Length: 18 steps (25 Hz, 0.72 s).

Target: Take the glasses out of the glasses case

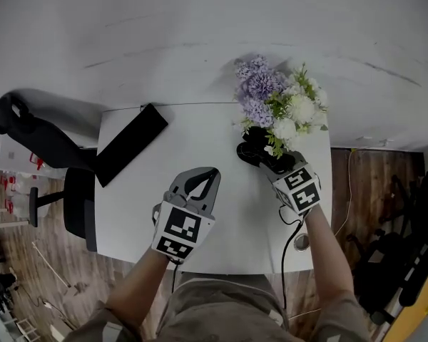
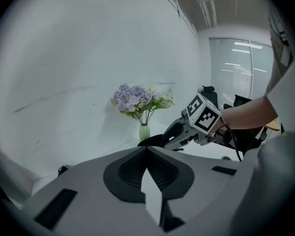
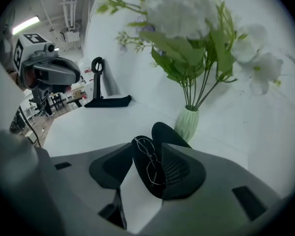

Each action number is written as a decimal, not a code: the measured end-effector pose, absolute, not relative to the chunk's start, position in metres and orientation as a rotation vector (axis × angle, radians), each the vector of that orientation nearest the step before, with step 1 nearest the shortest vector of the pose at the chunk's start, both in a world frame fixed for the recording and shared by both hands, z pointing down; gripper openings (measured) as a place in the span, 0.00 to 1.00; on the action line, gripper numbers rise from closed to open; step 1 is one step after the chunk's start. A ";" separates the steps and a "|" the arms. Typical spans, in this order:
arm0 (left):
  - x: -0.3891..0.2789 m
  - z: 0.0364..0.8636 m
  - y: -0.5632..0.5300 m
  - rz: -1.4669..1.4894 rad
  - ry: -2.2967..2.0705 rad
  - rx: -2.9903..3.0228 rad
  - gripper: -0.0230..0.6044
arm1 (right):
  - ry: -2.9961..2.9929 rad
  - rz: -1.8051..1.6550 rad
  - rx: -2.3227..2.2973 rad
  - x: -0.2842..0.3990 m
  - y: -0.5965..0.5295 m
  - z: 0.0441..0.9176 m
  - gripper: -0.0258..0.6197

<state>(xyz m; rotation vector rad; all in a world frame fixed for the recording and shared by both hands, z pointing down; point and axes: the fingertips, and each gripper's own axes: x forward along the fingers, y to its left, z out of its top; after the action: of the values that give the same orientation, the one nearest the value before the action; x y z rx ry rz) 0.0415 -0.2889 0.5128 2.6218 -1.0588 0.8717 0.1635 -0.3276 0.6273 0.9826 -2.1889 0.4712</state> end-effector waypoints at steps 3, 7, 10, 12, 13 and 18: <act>0.042 0.523 -0.291 0.890 -1.066 2.600 0.06 | -2.140 0.458 0.930 0.163 -0.337 0.653 0.35; 0.041 0.536 -0.289 0.907 -1.043 2.578 0.06 | -2.091 0.443 0.864 0.160 -0.341 0.681 0.35; 0.036 0.545 -0.289 0.922 -1.043 2.558 0.06 | -2.039 0.425 0.789 0.155 -0.340 0.701 0.35; 0.029 0.550 -0.287 0.929 -1.056 2.540 0.06 | -2.016 0.395 0.751 0.152 -0.337 0.707 0.35; 0.026 0.552 -0.286 0.929 -1.061 2.530 0.06 | -2.009 0.371 0.741 0.151 -0.337 0.708 0.34; 0.014 0.559 -0.285 0.930 -1.071 2.503 0.06 | -1.976 0.260 0.681 0.143 -0.336 0.709 0.28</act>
<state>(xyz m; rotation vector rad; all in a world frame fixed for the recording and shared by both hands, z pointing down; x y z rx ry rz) 0.0144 -0.2851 0.5589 2.5032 -1.0714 0.9297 0.1427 -0.3358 0.7091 0.6809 -1.9756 0.2598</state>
